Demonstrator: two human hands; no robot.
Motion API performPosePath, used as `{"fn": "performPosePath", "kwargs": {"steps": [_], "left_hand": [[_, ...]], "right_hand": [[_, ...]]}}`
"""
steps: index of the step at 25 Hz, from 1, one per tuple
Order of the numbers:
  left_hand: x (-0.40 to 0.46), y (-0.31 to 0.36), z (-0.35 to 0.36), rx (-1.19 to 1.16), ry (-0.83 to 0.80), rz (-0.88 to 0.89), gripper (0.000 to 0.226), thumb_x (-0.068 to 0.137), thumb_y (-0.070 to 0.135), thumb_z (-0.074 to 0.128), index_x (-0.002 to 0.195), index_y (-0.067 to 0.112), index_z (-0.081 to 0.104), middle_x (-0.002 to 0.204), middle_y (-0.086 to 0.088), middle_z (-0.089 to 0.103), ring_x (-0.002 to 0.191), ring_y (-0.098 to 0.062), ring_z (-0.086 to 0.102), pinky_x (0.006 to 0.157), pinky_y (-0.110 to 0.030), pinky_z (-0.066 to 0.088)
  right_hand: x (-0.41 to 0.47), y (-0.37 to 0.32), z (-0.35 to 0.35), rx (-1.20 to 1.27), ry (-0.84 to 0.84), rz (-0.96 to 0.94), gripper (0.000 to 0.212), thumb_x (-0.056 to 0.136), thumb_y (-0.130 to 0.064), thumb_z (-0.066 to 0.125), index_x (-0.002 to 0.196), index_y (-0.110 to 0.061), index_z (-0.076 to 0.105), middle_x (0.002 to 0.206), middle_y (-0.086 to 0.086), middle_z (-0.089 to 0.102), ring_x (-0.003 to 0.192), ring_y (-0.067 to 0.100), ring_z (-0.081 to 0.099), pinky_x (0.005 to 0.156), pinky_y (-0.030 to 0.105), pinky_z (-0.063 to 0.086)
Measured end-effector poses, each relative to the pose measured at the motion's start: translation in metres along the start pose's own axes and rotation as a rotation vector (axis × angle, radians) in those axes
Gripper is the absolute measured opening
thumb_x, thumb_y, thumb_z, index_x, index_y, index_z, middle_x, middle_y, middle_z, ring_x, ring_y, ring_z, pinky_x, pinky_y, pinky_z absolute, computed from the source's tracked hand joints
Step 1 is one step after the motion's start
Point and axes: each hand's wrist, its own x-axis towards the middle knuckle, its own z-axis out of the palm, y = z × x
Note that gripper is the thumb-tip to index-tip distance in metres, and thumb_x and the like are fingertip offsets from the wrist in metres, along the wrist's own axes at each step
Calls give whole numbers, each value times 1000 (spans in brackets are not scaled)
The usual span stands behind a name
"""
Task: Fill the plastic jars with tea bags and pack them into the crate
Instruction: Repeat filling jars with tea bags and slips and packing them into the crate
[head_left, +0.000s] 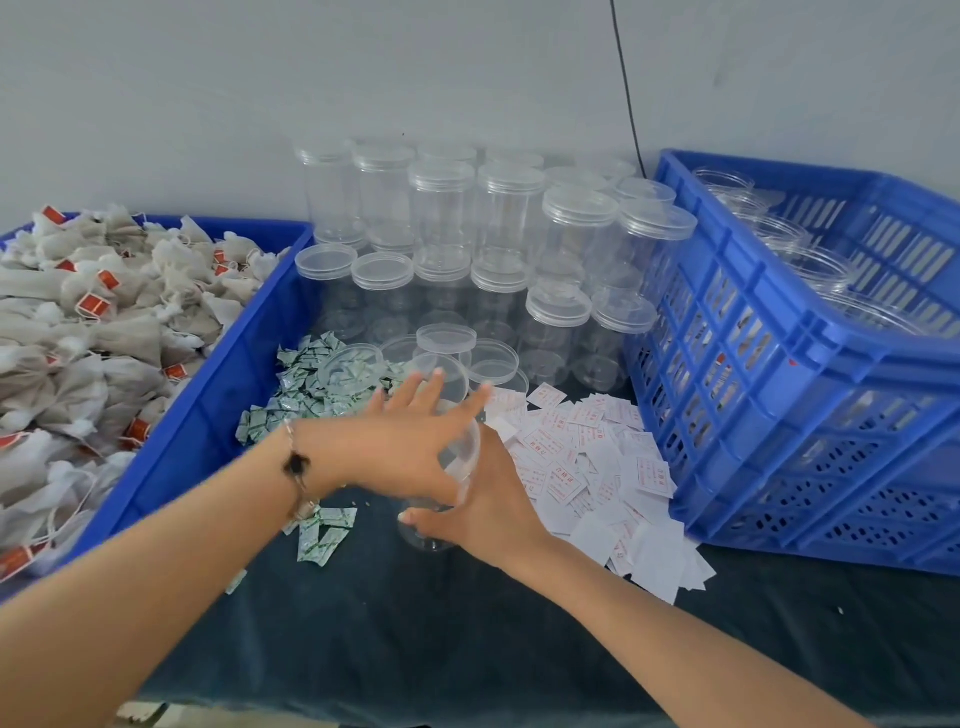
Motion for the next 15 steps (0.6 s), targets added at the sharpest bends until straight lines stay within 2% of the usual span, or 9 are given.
{"fn": "performPosePath", "kwargs": {"steps": [1, 3, 6, 7, 9, 10, 11, 13, 15], "left_hand": [[-1, -6, -17, 7, -88, 88, 93, 84, 35, 66, 146, 51, -1, 158, 6, -14, 145, -22, -16, 117, -51, 1], [0, -10, -37, 61, -125, 157, 83, 80, 25, 73, 143, 51, 25, 157, 7, 16, 144, -18, 16, 114, -39, 23], [5, 0, -30, 192, 107, 25, 43, 86, 57, 55, 121, 32, 58, 102, 0, 62, 92, -18, 59, 82, -31, 47], [7, 4, -28, 298, 159, -65, 40, 90, 63, 42, 103, 30, 62, 82, 0, 57, 78, -17, 58, 76, -30, 48], [4, 7, -29, 425, 106, -189, 38, 97, 59, 27, 76, 40, 52, 72, 2, 48, 78, -17, 54, 78, -32, 51], [5, 6, -31, 368, 87, -179, 33, 97, 59, 28, 82, 44, 52, 80, 1, 53, 85, -18, 55, 83, -33, 51], [8, 2, -33, 259, 47, -107, 26, 94, 59, 37, 107, 44, 54, 101, -1, 57, 98, -20, 55, 89, -35, 49], [5, -1, -36, 171, -132, 115, 81, 82, 43, 67, 146, 46, 16, 153, 1, 23, 135, -23, 32, 107, -39, 34], [0, 0, -36, 234, -258, 178, 105, 74, 24, 78, 146, 51, 7, 158, 6, 4, 142, -23, 20, 108, -39, 32]], "right_hand": [[-1, 1, 0, -14, -8, 31, 93, 55, -45, 83, 133, -24, 38, 127, -8, 50, 121, 6, 46, 97, 30, 45], [0, 4, 3, -30, -11, 49, 94, 54, -50, 82, 133, -24, 39, 127, -7, 51, 122, 6, 46, 99, 32, 44], [0, 4, 3, 15, 13, 19, 91, 54, -40, 85, 132, -25, 41, 126, -9, 51, 121, 7, 47, 99, 33, 43], [0, 4, 2, 24, 16, 10, 90, 54, -38, 86, 131, -24, 42, 125, -9, 52, 120, 8, 47, 99, 34, 42], [0, 6, 2, 33, 19, 5, 87, 53, -36, 86, 128, -26, 43, 122, -10, 53, 117, 8, 49, 97, 35, 43], [-1, 8, 3, 26, 23, 10, 87, 53, -39, 86, 128, -27, 42, 122, -12, 51, 117, 7, 48, 97, 33, 43], [-1, 8, 4, 16, 25, 18, 89, 53, -42, 85, 128, -28, 39, 124, -13, 49, 119, 6, 46, 97, 31, 43], [-1, 9, 5, -8, 13, 43, 93, 53, -49, 82, 130, -29, 34, 128, -11, 46, 122, 5, 44, 97, 24, 42], [1, 9, 5, 13, -3, 34, 90, 54, -49, 81, 130, -26, 38, 126, -11, 50, 119, 2, 47, 96, 25, 46]]}}
